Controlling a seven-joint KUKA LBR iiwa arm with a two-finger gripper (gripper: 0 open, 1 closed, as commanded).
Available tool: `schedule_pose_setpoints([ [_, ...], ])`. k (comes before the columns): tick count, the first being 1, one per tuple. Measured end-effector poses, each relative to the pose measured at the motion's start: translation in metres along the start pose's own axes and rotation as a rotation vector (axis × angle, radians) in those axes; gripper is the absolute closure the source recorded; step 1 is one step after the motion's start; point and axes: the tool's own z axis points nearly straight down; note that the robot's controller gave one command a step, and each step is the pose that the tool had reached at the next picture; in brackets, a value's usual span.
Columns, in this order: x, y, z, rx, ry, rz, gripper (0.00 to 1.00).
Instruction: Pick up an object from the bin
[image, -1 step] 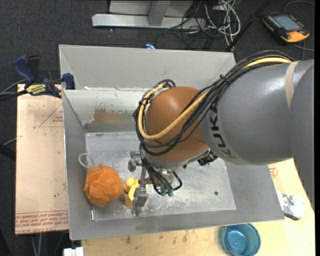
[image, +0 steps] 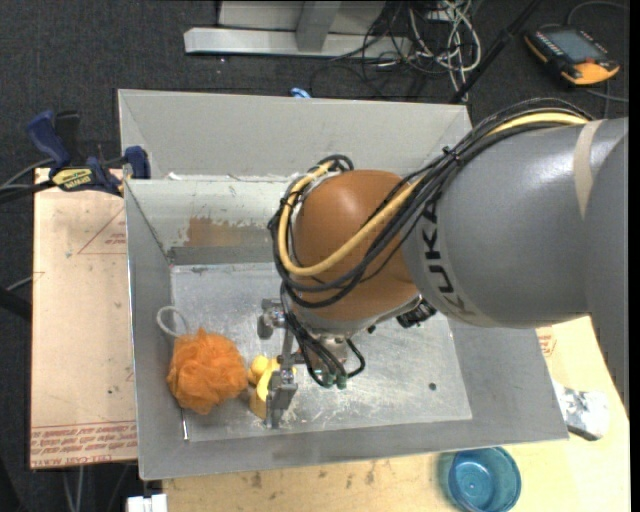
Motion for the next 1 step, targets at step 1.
schedule_pose_setpoints([
  [1, -0.0197, 0.029, 0.125, 0.0, 0.001, -0.01, 1.0],
])
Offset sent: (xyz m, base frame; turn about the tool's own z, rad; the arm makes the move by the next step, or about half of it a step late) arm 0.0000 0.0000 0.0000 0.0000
